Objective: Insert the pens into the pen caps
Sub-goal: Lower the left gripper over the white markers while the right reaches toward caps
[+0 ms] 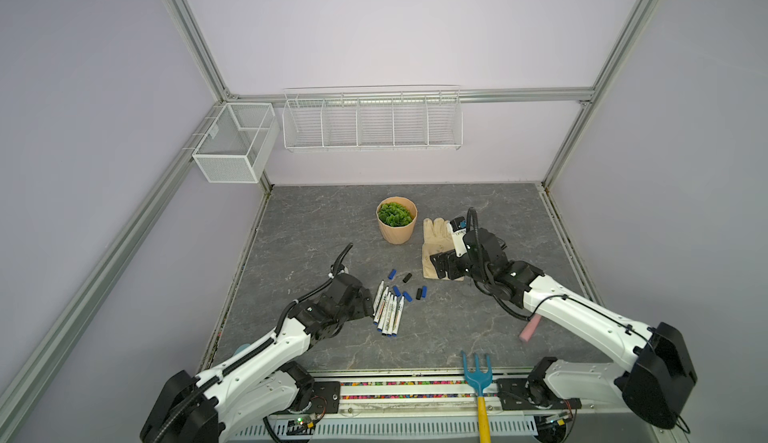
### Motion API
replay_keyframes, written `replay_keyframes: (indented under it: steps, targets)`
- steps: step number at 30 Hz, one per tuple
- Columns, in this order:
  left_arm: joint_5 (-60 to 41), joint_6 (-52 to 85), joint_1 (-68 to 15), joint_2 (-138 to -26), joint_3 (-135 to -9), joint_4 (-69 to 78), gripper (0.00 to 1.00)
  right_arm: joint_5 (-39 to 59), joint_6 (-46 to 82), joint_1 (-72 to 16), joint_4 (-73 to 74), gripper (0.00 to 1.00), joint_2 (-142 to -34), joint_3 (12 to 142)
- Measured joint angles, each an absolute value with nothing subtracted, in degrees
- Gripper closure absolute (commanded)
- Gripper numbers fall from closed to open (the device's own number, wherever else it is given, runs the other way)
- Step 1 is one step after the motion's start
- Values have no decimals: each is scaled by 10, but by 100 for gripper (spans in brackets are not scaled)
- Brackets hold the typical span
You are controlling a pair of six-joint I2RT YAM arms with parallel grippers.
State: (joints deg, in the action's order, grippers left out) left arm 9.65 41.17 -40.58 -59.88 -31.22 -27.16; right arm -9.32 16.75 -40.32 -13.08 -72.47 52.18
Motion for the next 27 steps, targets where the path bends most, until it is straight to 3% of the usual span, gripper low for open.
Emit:
replay_keyframes:
  steps: [15, 27]
  targets:
    - [89, 368, -406, -806, -436, -314, 24, -60, 169, -407, -138, 7, -747, 525]
    - [78, 348, -406, -867, -467, -320, 30, -57, 170, -407, -140, 7, -749, 525]
